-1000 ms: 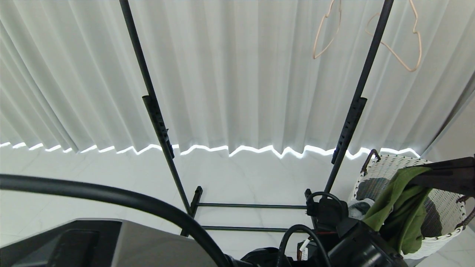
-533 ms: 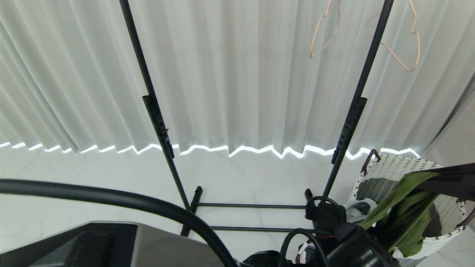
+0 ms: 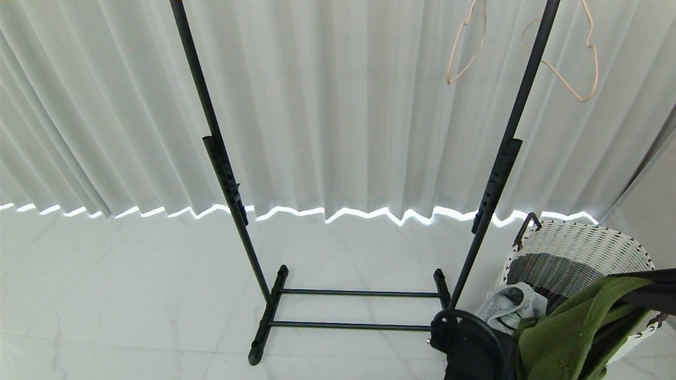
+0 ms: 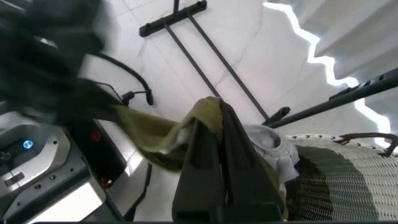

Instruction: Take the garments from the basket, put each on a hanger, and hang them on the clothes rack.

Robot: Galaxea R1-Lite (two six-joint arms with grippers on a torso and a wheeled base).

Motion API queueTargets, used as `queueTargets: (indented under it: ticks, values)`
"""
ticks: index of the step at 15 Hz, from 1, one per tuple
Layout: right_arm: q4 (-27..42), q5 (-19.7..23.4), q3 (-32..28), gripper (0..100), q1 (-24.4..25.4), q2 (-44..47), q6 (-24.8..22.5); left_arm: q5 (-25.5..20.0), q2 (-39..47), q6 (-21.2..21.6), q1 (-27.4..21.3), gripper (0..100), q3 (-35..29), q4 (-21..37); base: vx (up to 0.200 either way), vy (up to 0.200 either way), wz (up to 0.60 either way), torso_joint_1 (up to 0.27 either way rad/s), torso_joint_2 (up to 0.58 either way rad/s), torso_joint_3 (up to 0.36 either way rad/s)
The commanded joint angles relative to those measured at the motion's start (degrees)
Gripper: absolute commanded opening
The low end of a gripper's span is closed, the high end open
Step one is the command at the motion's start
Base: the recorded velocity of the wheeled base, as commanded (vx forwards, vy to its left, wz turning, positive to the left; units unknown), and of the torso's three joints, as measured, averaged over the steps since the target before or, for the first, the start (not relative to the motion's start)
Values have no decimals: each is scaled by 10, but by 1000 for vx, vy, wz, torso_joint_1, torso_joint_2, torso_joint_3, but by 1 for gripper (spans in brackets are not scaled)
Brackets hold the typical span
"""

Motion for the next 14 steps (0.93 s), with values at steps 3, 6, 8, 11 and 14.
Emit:
queueTargets:
  ticks: [3, 6, 8, 11, 14]
  values:
    - [-2, 10, 8, 0, 17, -9, -22, -1, -168, 91, -37, 0, 106, -28, 0, 0, 0, 0, 0, 0]
    - [-15, 15, 16, 0, 30, -8, -34, -1, -214, 154, -37, 0, 116, -35, 0, 0, 0, 0, 0, 0]
    - [-25, 17, 17, 0, 49, -6, -36, 0, -242, 167, -38, 0, 117, -35, 0, 0, 0, 0, 0, 0]
    - [-57, 17, 18, 0, 89, 8, -32, -3, -300, 203, -38, 0, 137, -32, 0, 0, 0, 0, 0, 0]
    - [-121, 16, 16, 0, 92, 47, -26, -2, -363, 203, -31, 0, 151, 9, 0, 0, 0, 0, 0, 0]
